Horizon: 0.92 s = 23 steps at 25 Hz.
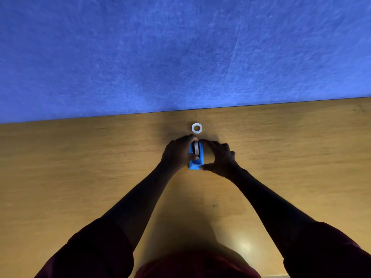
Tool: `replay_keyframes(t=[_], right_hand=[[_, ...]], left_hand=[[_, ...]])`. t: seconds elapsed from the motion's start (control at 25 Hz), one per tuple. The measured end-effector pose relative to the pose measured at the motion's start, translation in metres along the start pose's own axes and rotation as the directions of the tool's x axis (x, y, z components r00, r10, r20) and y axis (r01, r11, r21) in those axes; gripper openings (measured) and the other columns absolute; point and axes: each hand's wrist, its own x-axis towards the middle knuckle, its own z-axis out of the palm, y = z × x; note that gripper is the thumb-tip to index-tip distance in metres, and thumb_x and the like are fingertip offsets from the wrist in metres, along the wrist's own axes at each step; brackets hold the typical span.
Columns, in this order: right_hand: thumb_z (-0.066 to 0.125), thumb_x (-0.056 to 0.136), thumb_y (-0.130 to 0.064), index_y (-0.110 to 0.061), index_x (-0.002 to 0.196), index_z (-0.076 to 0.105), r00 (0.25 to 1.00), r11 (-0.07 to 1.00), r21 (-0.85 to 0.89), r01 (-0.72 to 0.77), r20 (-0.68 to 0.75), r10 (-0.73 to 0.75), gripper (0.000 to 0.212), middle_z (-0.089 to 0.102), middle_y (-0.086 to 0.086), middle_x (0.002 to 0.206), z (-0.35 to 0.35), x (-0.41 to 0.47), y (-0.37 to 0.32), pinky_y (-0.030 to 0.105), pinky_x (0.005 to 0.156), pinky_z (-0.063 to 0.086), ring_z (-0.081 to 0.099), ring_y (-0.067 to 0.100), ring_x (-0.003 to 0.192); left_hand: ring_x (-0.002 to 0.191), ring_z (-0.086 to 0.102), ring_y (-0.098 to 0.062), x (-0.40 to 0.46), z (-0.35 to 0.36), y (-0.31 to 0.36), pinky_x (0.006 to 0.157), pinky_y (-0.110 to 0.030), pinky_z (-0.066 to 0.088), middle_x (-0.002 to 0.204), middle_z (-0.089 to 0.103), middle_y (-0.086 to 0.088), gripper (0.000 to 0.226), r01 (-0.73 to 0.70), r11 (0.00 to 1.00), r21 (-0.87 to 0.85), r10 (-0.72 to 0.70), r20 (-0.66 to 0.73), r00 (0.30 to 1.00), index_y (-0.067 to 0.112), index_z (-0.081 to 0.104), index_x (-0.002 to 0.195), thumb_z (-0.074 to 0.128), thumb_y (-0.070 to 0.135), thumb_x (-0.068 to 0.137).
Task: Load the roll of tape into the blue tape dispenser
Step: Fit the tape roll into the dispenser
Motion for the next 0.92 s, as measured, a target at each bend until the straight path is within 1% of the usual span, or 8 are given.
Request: replay_keyframes(t=[0.2,0.32,0.6,0.76,0.92], right_hand=[[0.082,0.067,-0.051,-0.044,0.149,0.023,1.000,1.000,0.021,0.000,-0.001,0.000,0.101,0.040,-0.004,0.151,-0.0007,-0.0006,0.0001,0.049,0.095,0.037,0.031,0.029,0.134],[0.082,0.066,-0.051,-0.045,0.149,0.022,1.000,1.000,0.016,0.002,-0.002,-0.002,0.102,0.039,-0.004,0.152,-0.0003,-0.0003,0.0005,0.050,0.096,0.037,0.031,0.029,0.134],[0.083,0.066,-0.051,-0.047,0.147,0.020,1.000,1.000,0.011,-0.003,-0.005,0.003,0.103,0.039,-0.004,0.152,0.0012,0.0008,0.0006,0.050,0.096,0.037,0.031,0.030,0.134],[0.082,0.066,-0.051,-0.049,0.146,0.018,1.000,1.000,0.009,-0.004,0.001,0.004,0.102,0.038,-0.004,0.153,0.0016,0.0008,0.0010,0.050,0.096,0.037,0.031,0.030,0.134],[0.082,0.066,-0.051,-0.049,0.146,0.018,1.000,1.000,0.010,0.002,-0.007,-0.002,0.102,0.039,-0.004,0.152,0.0025,0.0002,0.0017,0.050,0.095,0.037,0.032,0.030,0.133]], left_hand=[[0.125,0.059,-0.016,-0.0045,-0.0009,-0.0007,0.098,-0.040,0.053,0.139,0.060,0.004,0.080,0.002,0.998,-0.059,0.000,0.028,1.000,0.023,0.044,0.145,0.084,0.035,0.077],[0.130,0.054,-0.017,-0.0066,-0.0016,-0.0021,0.103,-0.039,0.051,0.145,0.056,0.001,0.084,0.006,0.995,-0.099,-0.002,0.044,0.999,0.021,0.040,0.150,0.083,0.034,0.079],[0.127,0.057,-0.017,-0.0076,-0.0019,-0.0025,0.100,-0.037,0.053,0.143,0.058,-0.002,0.070,-0.018,0.994,-0.112,0.018,0.003,1.000,0.018,0.045,0.147,0.076,0.033,0.087],[0.126,0.058,-0.017,-0.0072,-0.0021,-0.0022,0.099,-0.038,0.054,0.141,0.059,-0.003,0.066,-0.043,0.991,-0.130,0.042,-0.005,0.999,0.017,0.047,0.146,0.074,0.035,0.089],[0.124,0.059,-0.016,-0.0076,-0.0002,-0.0028,0.098,-0.037,0.054,0.140,0.060,-0.002,0.061,-0.031,0.989,-0.146,0.029,-0.019,0.999,0.018,0.048,0.145,0.069,0.038,0.092]])
